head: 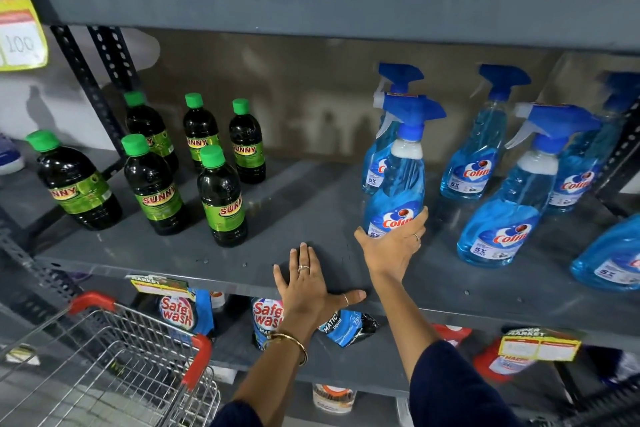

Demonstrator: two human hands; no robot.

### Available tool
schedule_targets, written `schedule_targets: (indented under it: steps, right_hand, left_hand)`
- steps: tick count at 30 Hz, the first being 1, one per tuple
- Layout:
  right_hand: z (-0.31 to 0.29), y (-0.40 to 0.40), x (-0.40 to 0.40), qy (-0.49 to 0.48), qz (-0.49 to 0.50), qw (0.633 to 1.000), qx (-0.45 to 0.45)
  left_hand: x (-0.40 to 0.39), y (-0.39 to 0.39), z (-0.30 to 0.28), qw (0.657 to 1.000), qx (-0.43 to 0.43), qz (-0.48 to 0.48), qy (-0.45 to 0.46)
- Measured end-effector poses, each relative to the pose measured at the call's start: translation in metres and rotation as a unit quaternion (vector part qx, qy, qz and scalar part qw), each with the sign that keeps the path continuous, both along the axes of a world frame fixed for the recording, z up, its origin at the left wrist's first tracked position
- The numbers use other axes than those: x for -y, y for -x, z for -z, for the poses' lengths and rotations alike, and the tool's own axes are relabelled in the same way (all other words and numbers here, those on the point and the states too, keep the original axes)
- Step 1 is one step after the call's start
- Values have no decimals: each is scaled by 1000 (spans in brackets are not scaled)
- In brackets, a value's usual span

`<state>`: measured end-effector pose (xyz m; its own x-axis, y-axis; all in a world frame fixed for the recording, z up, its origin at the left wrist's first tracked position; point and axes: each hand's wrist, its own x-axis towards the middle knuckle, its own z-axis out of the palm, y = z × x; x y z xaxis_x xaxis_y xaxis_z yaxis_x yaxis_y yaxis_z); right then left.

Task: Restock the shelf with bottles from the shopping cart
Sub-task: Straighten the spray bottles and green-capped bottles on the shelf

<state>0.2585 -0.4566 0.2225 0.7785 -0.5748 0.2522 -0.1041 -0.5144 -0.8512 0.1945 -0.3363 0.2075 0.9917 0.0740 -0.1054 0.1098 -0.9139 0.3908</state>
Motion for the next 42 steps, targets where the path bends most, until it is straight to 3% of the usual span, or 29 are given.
schedule_targets:
  steps: [8, 10, 13, 15, 20, 22, 26, 30, 42]
  right_hand:
    - [0, 6, -2, -2, -9, 1000, 0]
    - [-1, 15, -6, 55, -14, 997, 57]
    - [1, 28, -23, 165, -97, 960, 206]
    - [1, 28, -40, 170, -160, 945, 230]
    - [-4, 18, -91, 144, -290, 933, 159]
    - [-5, 13, -112, 134, -345, 924, 100]
    - [-9, 6, -152, 15, -413, 910, -40]
    - [1, -9, -184, -57, -419, 901, -92]
    - [6, -17, -229, 14, -276, 960, -52]
  left_hand:
    - [-4, 2, 1, 1000, 18, 20, 3]
    - [-12, 5, 2, 998, 42, 35, 0]
    - [-40, 13, 8, 995, 79, 45, -29]
    - [-66, 17, 17, 991, 112, 51, -50]
    - [-137, 26, 34, 994, 92, 43, -26]
    - [-156, 27, 34, 991, 128, 29, -16]
    - [-185, 24, 24, 988, 146, -55, 3]
    - [-216, 18, 25, 988, 121, -93, -3]
    - [-222, 14, 36, 988, 133, -73, -6]
